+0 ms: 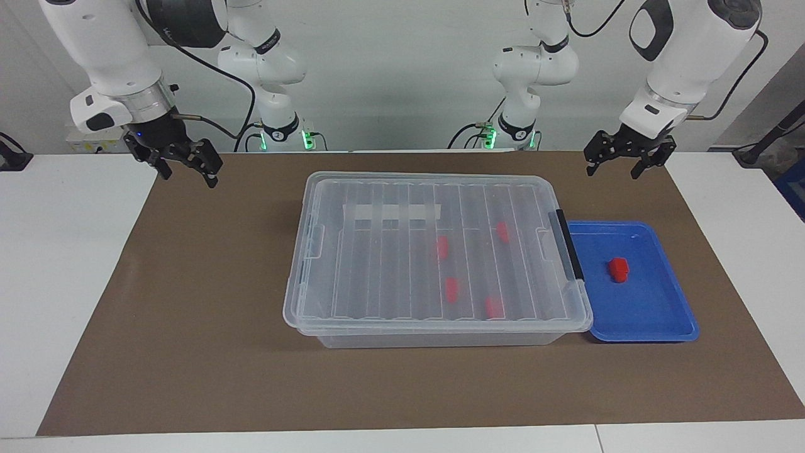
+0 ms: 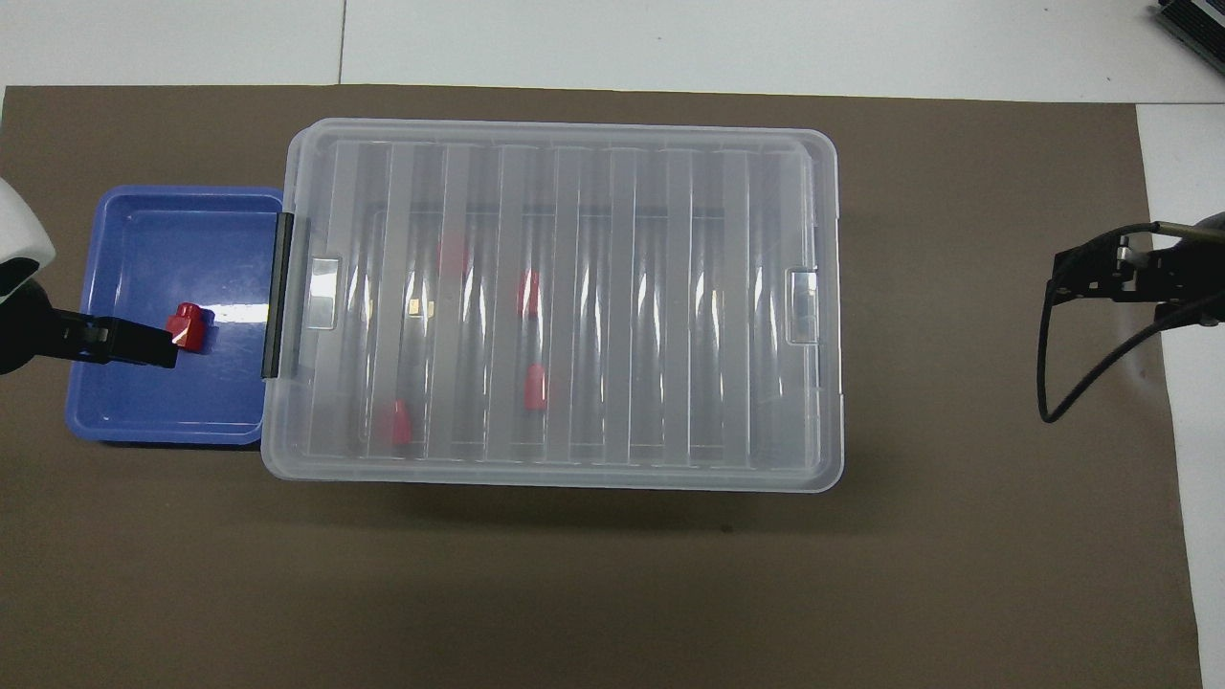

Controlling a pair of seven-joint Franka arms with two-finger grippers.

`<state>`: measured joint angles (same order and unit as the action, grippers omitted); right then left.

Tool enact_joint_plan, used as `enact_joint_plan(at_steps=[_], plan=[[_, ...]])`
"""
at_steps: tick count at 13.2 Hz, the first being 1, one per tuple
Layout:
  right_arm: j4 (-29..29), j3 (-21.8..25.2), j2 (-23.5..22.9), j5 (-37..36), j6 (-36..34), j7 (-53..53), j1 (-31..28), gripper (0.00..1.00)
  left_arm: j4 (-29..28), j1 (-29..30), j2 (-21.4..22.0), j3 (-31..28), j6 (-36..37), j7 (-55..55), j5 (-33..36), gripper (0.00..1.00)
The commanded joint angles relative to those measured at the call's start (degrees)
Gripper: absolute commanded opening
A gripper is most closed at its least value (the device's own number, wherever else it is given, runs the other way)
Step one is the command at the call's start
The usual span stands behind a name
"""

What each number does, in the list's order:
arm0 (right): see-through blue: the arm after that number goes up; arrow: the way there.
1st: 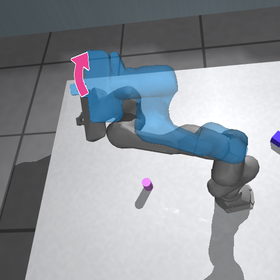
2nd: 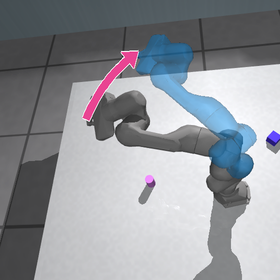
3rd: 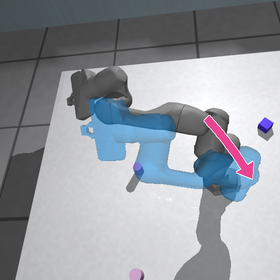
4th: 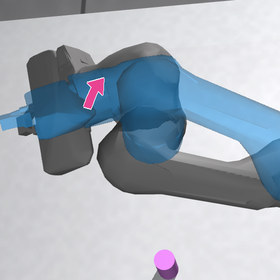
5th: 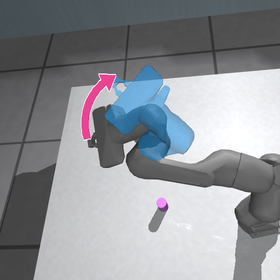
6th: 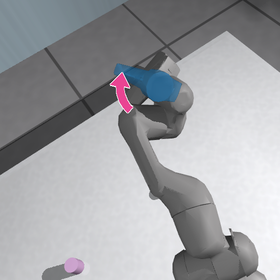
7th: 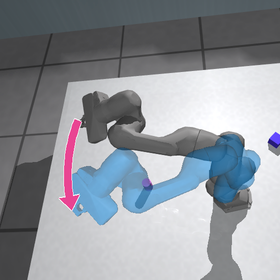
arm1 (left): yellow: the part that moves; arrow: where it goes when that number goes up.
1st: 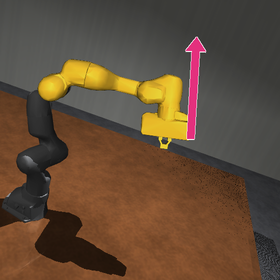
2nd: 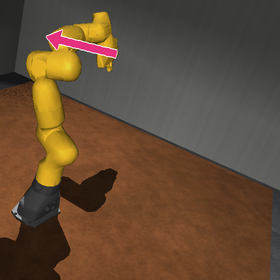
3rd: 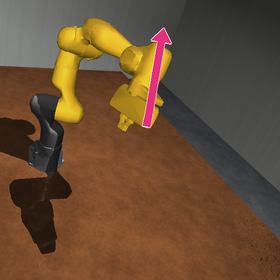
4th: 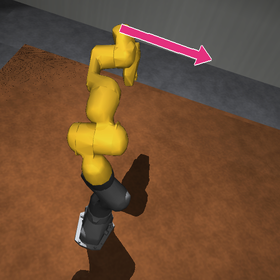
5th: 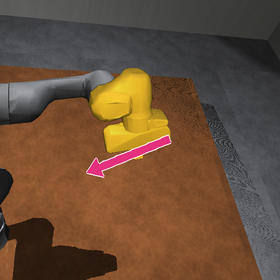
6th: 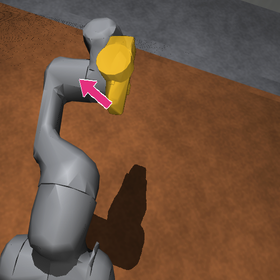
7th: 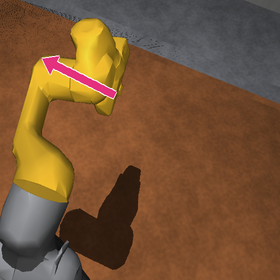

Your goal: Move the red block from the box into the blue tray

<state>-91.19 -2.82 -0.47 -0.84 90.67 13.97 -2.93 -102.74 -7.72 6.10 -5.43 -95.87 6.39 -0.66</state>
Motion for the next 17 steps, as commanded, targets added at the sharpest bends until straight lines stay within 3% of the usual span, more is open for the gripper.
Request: enact_joint_plan(at_steps=[1,7,17], plan=[[-2.3,-0.7,1.7,-0.7,-0.3,1.5,0.1,1.00,-1.8,2.3,1.5,0.0,-0.6,0.8,0.0,1.00],[-2.3,-0.9,1.6,-0.7,0.3,0.8,0.1,1.00,-1.3,5.0,1.4,-0.4,-0.5,1.3,0.0,1.00],[-2.2,-1.0,1.6,-0.7,0.3,0.4,1.3,1.00,-1.0,3.2,0.9,0.6,-1.2,0.6,0.0,1.00]])
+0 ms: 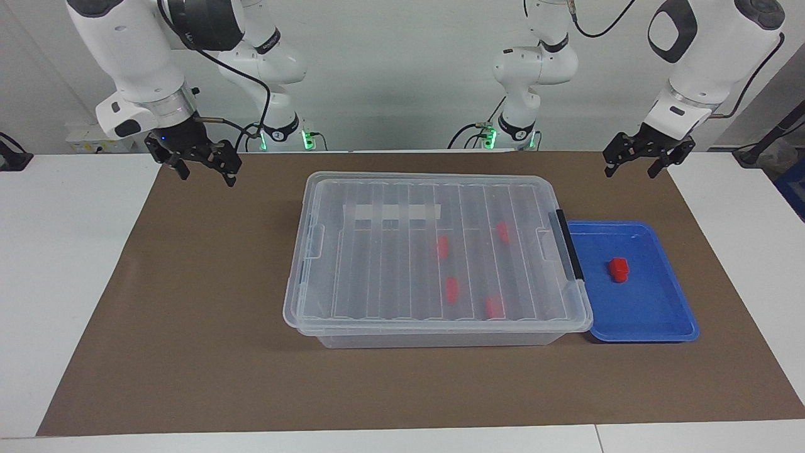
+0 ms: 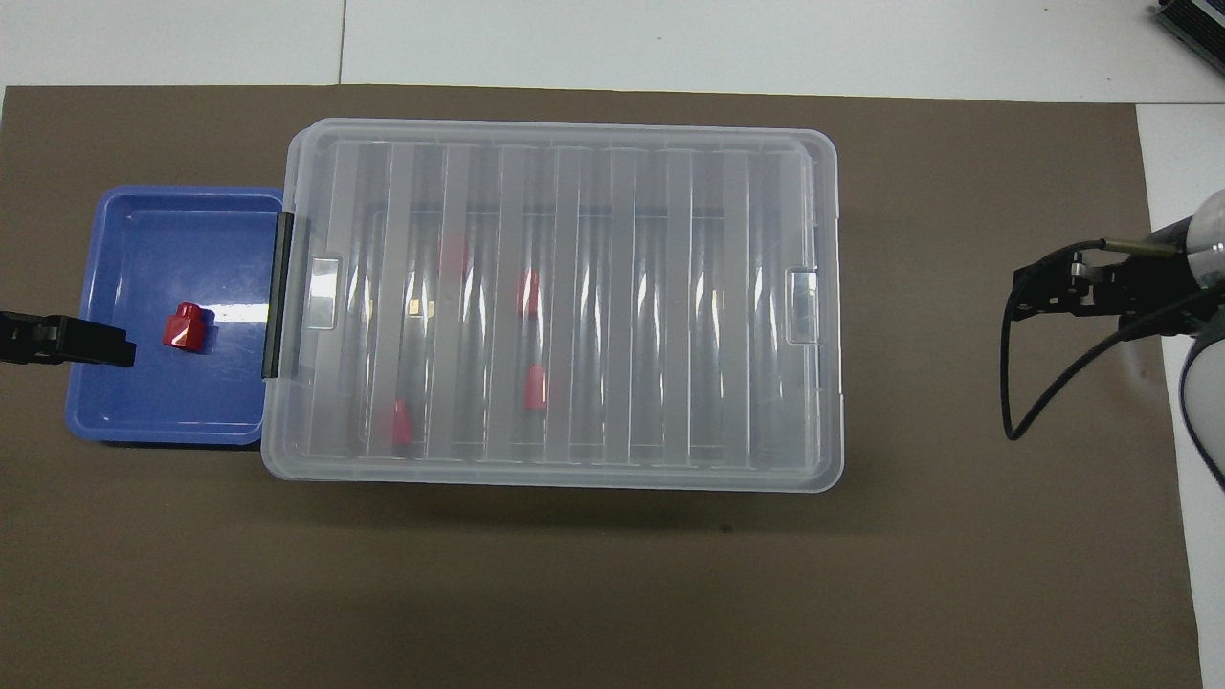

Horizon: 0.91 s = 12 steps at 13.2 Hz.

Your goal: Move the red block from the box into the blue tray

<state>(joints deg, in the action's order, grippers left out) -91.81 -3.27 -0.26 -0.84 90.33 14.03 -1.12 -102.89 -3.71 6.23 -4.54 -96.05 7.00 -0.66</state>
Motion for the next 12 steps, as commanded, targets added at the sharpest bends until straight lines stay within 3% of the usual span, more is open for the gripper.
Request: enact_joint_plan(at_steps=[1,9,12], plan=[[-1.6,-0.4,1.4,-0.7,0.6,0.3,-0.5,1.00,-1.0,-0.9,0.9,-0.3,-1.2,0.0,0.0,1.00],[-1.7,-0.4,1.4,-0.7,0.9,0.4,-0.5,1.00,-1.4,0.8,1.2,-0.2,-1.9,0.0,0.0,1.00],[-1.7,-0.5,1.4,-0.7,0.9,0.4,-0.4,1.00,-1.4,7.7,1.2,6.3,-1.4,0.0,0.0,1.00]])
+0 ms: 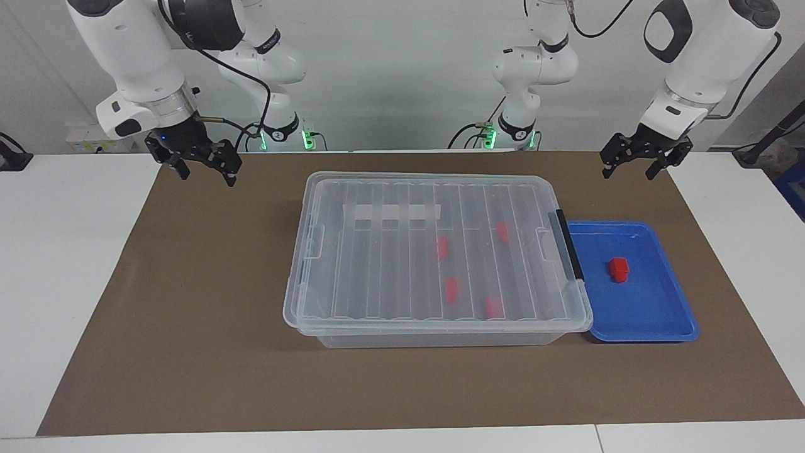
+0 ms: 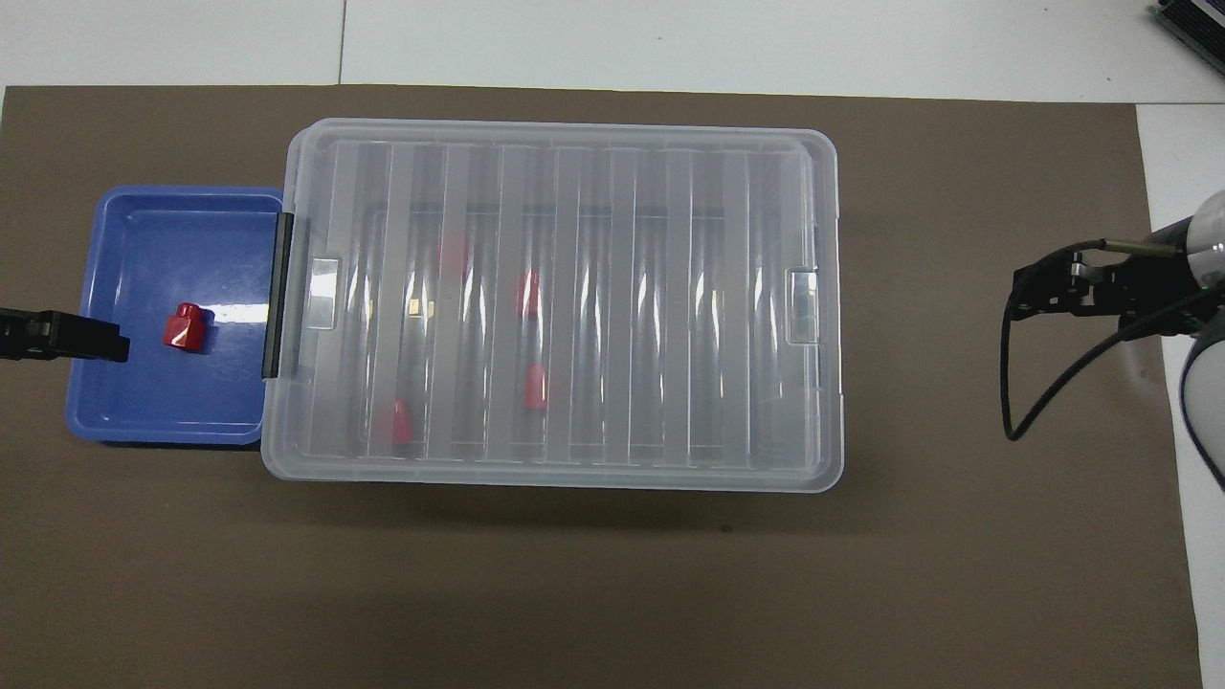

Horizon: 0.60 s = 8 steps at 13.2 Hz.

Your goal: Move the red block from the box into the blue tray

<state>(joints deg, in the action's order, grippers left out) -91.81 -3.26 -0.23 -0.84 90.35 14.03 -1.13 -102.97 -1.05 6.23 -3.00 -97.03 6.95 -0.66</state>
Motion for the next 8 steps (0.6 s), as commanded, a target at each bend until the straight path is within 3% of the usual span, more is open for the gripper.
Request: enact_joint_plan(at_steps=[1,8], plan=[[-1.8,-0.5,1.4,-0.7,0.9,0.5,-0.5,1.00,-1.4,6.9,1.2,6.8,-0.4,0.1,0.0,1.00],[-1.8,-0.4,1.5,-0.7,0.9,0.5,-0.5,1.00,-2.3,7.0,1.5,6.9,0.3,0.0,0.1,1.00]])
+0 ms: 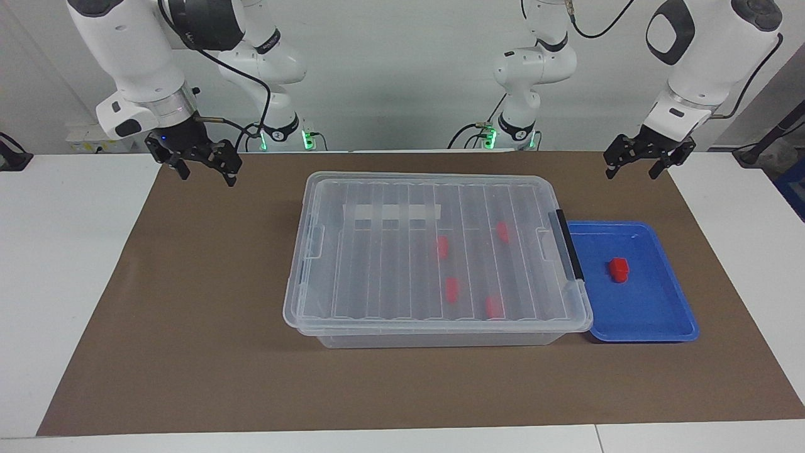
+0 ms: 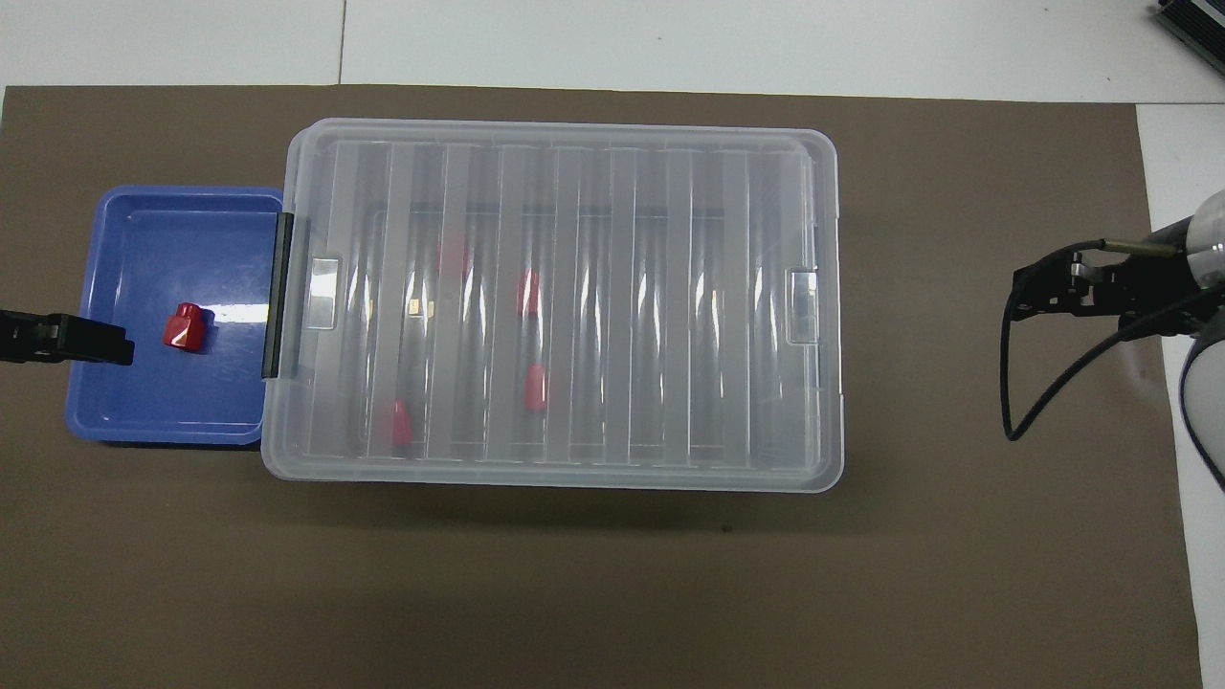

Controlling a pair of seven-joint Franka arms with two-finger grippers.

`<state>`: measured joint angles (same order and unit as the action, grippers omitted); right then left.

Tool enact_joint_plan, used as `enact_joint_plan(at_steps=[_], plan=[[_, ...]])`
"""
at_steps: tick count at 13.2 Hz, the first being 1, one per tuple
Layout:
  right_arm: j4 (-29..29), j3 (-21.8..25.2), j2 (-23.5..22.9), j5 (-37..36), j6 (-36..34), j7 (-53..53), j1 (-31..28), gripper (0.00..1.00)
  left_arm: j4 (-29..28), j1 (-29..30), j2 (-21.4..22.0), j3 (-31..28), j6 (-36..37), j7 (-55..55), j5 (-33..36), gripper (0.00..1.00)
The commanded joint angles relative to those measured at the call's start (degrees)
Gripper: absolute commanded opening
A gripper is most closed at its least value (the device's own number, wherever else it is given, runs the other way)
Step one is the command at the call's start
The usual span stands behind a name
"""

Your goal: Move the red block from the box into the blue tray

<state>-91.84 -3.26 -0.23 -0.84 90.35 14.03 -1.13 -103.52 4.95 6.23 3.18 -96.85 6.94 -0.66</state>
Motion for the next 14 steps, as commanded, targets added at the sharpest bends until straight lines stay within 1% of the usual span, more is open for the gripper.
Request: enact_joint_plan(at_steps=[1,11,14], plan=[[-1.8,-0.5,1.4,-0.7,0.9,0.6,-0.5,1.00,-1.8,1.0,1.5,0.7,0.3,0.0,0.1,1.00],[-1.9,-0.4,1.5,-0.7,0.9,0.7,-0.5,1.00,-1.8,0.2,1.5,0.4,-0.5,0.1,0.1,1.00],[-1.9,-0.4,1.5,-0.7,0.9,0.8,-0.5,1.00,-1.1,-2.1,-0.2,0.3,-0.5,0.2,1.1,1.00]])
